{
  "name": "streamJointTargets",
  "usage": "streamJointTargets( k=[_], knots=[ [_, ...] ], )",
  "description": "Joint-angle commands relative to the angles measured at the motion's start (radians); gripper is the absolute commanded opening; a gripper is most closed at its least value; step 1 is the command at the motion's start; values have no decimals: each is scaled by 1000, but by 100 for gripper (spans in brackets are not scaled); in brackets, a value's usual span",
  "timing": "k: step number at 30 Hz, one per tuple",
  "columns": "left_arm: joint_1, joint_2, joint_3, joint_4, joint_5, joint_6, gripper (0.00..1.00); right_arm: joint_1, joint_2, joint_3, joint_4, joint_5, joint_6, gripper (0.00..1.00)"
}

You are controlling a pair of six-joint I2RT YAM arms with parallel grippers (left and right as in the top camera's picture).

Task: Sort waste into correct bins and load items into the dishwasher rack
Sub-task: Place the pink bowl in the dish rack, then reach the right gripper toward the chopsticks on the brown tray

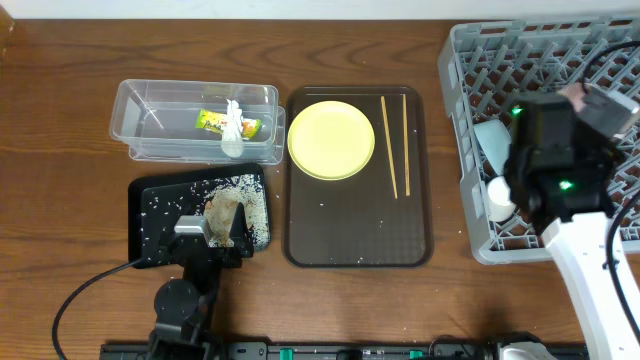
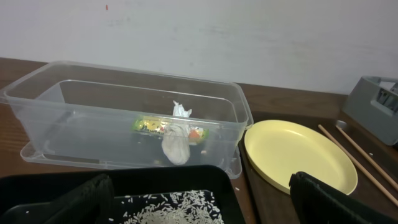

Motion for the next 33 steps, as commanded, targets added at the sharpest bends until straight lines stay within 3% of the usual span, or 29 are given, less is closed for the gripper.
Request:
streamJointTargets(
  k=[1, 6, 14, 19, 24, 28, 31, 33],
  knots=[
    [6, -7, -32, -16, -9, -2, 93, -87, 69, 1, 19, 12, -20, 1],
    [6, -7, -32, -16, -9, -2, 93, -148, 217, 1, 85, 9, -89, 1],
    [6, -7, -32, -16, -9, -2, 93, -121, 420, 1, 251, 13, -373, 1],
    [6, -7, -32, -16, -9, -2, 93, -56, 433, 1, 255, 13, -376, 1],
    [6, -7, -32, -16, -9, -2, 93, 6, 433, 1, 226, 13, -376, 8],
    [6, -7, -32, -16, -9, -2, 93, 44, 433, 1, 210, 37, -376, 23],
    [6, -7, -32, -16, -9, -2, 93, 70, 429, 1, 209, 91, -376, 49],
    [6, -7, -32, -16, -9, -2, 93, 90, 416, 1, 209, 113, -376, 57]
  ],
)
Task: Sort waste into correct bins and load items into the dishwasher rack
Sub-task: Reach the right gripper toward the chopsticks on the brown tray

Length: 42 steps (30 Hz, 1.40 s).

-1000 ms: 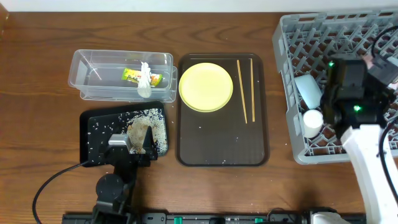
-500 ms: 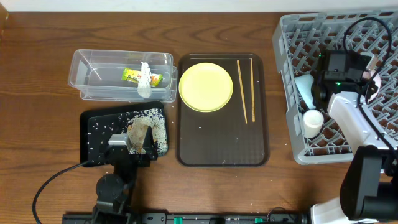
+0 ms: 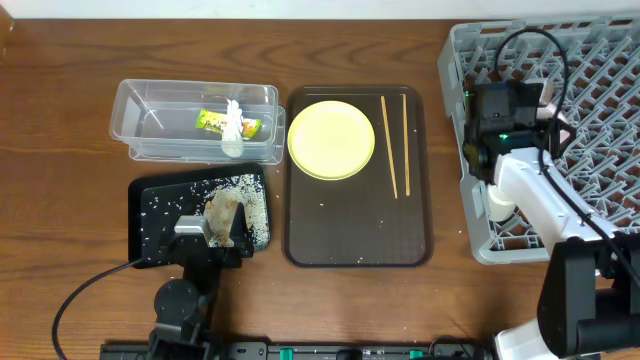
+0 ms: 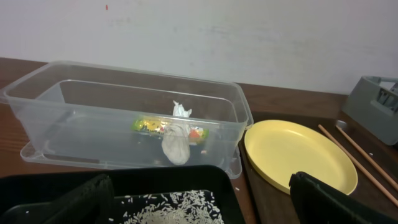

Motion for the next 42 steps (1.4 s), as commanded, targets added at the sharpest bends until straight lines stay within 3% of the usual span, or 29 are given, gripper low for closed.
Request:
streamJointTargets(
  k=[1, 5, 10, 13, 17, 20, 24, 29, 30, 38, 42],
  knots=[
    [6, -7, -32, -16, -9, -2, 93, 45, -21, 2, -4, 69, 0, 60],
    [6, -7, -32, -16, -9, -2, 93, 112, -119, 2, -16, 21, 0, 70],
    [6, -7, -32, -16, -9, -2, 93, 192, -277, 2, -101, -237, 41, 73],
    [6, -7, -32, -16, -9, -2, 93, 238, -350, 2, -173, -508, 154, 71],
    [6, -7, -32, -16, -9, -2, 93, 287, -380, 1, -229, -1011, 298, 66],
    [6, -7, -32, -16, -9, -2, 93, 329, -331, -7, -223, -1197, 375, 63],
    [6, -7, -32, -15, -9, -2, 93, 389, -203, -7, -202, -1120, 421, 53],
    [6, -7, -32, -16, -9, -2, 93, 380, -5, -7, -40, -956, 420, 41],
    [6, -7, -32, -16, -9, -2, 93, 369, 29, -7, -4, -953, 419, 37],
    [6, -7, -32, -16, -9, -2, 93, 290, 224, -6, 135, -975, 415, 34],
    [6, -7, -32, -16, -9, -2, 93, 290, 285, -6, 127, -983, 415, 22]
  ],
)
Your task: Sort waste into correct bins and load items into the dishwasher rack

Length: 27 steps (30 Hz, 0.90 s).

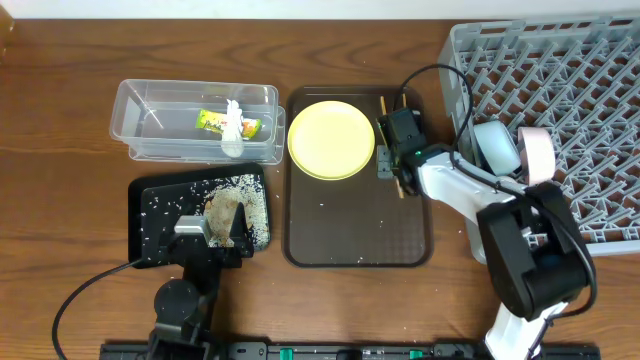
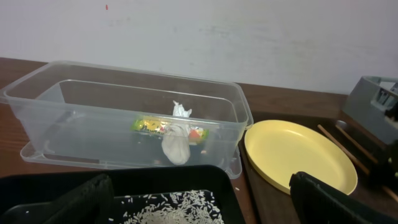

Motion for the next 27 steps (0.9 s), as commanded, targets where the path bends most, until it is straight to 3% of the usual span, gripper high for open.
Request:
streamJointTargets(
  k=[1, 5, 15, 21, 27],
  knots=[
    [6, -7, -32, -16, -9, -2, 93, 0, 53, -9, -18, -21, 11, 16],
    [6, -7, -32, -16, -9, -2, 93, 8, 32, -7, -41, -35, 11, 1],
    [6, -7, -32, -16, -9, -2, 93, -20, -330, -5, -145, -83, -104, 1],
    [6, -7, -32, -16, -9, -2, 93, -166, -579, -5, -173, -83, -229, 1],
    [6, -7, -32, -16, -9, -2, 93, -362, -672, -5, -187, -75, -404, 1]
  ],
)
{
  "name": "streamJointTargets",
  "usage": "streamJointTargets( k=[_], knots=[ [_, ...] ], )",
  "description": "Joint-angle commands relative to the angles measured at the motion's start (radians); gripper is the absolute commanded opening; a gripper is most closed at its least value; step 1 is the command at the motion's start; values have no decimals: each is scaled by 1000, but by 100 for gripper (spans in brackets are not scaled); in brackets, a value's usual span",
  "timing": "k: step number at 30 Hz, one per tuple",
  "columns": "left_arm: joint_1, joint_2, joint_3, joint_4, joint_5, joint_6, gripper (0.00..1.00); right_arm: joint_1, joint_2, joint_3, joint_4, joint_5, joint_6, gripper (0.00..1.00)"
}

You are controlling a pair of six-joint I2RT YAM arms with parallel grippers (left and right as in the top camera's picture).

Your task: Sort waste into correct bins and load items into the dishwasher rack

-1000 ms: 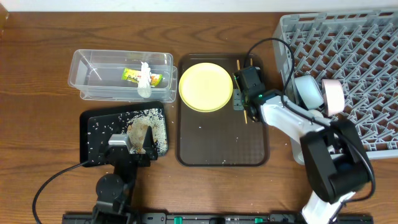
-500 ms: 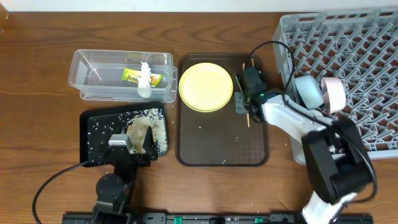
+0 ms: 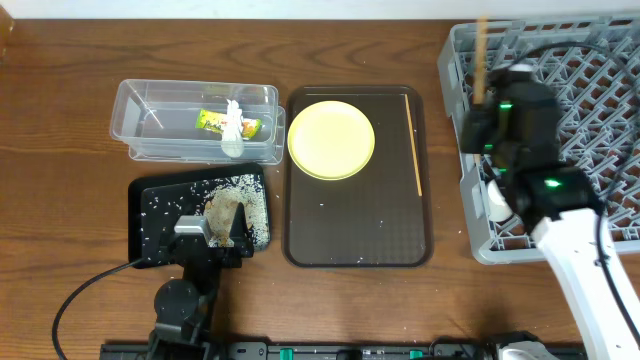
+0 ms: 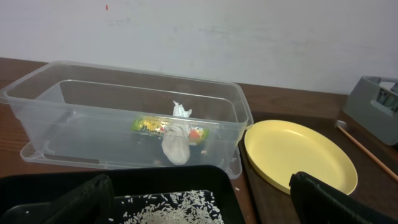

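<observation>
One wooden chopstick (image 3: 413,146) lies on the dark brown tray (image 3: 356,240), right of the yellow plate (image 3: 331,140). A second chopstick (image 3: 481,60) stands upright and blurred over the left edge of the grey dish rack (image 3: 560,60), with my right gripper (image 3: 486,112) shut on its lower end. My left gripper (image 4: 199,208) stays open low over the black tray (image 3: 160,215) of spilled rice, its fingers (image 4: 74,202) wide apart. The clear bin (image 3: 195,122) holds a wrapper (image 4: 149,126) and a crumpled tissue (image 4: 176,143).
A white cup (image 3: 497,200) sits in the rack's near left corner, partly under my right arm. A brownish scrap (image 3: 222,212) lies amid the rice on the black tray. The plate (image 4: 298,155) shows right of the bin in the left wrist view.
My right gripper was down on the tray at the left chopstick; now it is up at the rack's left edge holding that chopstick. The other chopstick lies slightly more slanted. Left arm unmoved.
My right arm was over the rack near the cups, then at the rack's left side with both chopsticks on the tray. It was then reaching onto the tray at the left chopstick. Now that chopstick is held over the rack edge and one remains on the tray.
</observation>
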Motion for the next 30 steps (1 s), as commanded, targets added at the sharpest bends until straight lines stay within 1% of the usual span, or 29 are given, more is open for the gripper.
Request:
streamJointTargets(
  k=[1, 5, 10, 12, 14, 16, 20, 25, 30],
  knots=[
    [6, -7, -32, -16, -9, -2, 93, -103, -10, 3, -14, 11, -146, 1],
    [6, -7, -32, -16, -9, -2, 93, -219, -2, 3, -39, -16, -189, 1],
    [6, -7, -32, -16, -9, -2, 93, -296, -2, 3, -35, -33, -196, 1],
    [6, -7, -32, -16, -9, -2, 93, -311, -1, 3, -32, -2, -218, 1],
    [6, -7, -32, -16, -9, -2, 93, -328, 7, 3, -16, 90, -220, 1],
    [6, -7, -32, -16, -9, -2, 93, -352, 26, 3, 19, 153, -275, 1],
    [6, -7, -32, -16, -9, -2, 93, -410, 95, 3, 86, 146, -426, 1],
    [6, -7, -32, -16, -9, -2, 93, -457, 210, 3, 109, 154, -481, 1],
    [6, -7, -32, -16, -9, -2, 93, -461, 294, 3, 127, 154, -544, 1]
  ],
)
